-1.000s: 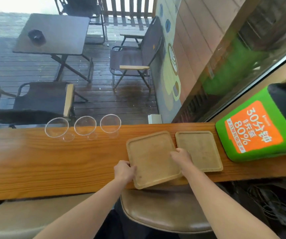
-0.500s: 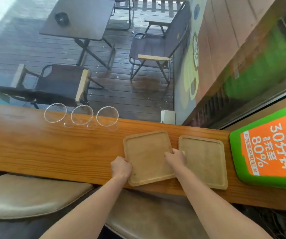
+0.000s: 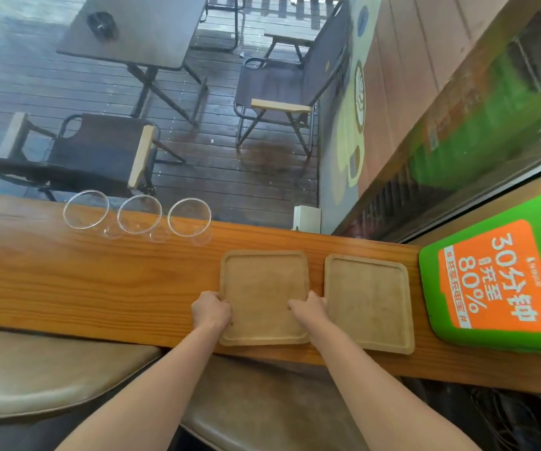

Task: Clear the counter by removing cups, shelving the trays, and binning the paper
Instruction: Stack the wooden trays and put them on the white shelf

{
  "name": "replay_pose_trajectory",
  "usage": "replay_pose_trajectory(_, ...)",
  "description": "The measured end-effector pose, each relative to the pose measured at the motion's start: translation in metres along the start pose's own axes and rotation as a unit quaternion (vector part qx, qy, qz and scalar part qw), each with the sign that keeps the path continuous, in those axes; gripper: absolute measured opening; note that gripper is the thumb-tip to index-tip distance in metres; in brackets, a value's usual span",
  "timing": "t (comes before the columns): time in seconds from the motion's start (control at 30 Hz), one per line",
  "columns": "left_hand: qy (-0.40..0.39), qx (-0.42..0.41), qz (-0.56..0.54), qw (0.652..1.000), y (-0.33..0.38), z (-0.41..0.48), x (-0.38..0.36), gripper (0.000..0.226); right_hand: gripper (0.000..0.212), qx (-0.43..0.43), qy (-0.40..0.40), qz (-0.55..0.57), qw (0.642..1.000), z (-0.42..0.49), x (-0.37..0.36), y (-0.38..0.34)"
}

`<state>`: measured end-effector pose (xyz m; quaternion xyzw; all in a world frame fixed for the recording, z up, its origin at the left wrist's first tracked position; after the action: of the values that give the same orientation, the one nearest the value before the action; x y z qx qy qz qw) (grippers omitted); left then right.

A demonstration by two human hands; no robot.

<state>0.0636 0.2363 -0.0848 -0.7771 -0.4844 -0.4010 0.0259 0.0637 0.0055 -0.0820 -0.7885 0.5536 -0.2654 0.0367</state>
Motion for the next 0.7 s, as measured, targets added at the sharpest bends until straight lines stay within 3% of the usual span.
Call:
replay_pose_trajectory(0.13, 0.002, -0.018, 0.012, 1.0, 0.005, 0.007, 0.007, 0.035, 0.077, -0.032, -0.021, 0.06, 0.997, -0.005, -0.008, 0.012)
replay_pose_trajectory(0.37, -0.014, -0.03, 0.046, 0.998, 0.008, -0.002, 0.009, 0.035, 0.075, -0.019, -0.036, 0.071, 0.997, -0.009, -0.003, 0.013)
replay_pose_trajectory(0.47, 0.045, -0.043, 0.104, 0.993, 0.022, -0.015, 0.013, 0.042, 0.07, -0.024, -0.059, 0.084, 0.994, -0.014, 0.013, 0.018)
replay_pose_trajectory(0.53, 0.061, -0.121, 0.065, 0.989, 0.046, -0.032, 0.004, 0.041, 0.055, -0.013, -0.021, 0.091, 0.996, -0.017, 0.037, 0.026)
replay_pose_trajectory(0.6, 0.008, -0.201, 0.021, 0.979, 0.074, -0.055, -0.02, 0.03, 0.038, 0.014, 0.069, 0.086, 0.994, -0.018, 0.073, 0.035)
replay_pose_trajectory(0.7, -0.091, -0.23, 0.013, 0.969, 0.105, -0.089, -0.072, 0.026, 0.032, 0.043, 0.202, 0.053, 0.977, -0.024, 0.133, 0.054)
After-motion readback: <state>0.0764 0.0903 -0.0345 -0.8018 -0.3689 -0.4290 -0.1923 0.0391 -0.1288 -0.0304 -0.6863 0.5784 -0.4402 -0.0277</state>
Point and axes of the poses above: each hand's wrist, its own z-axis towards the middle knuckle, its own x-axis out of the back of the hand, y = z × x, the point moved 5 cm from there along z, towards the middle knuckle, and after that the axes turned 1 degree about z, right-handed, at the moved point
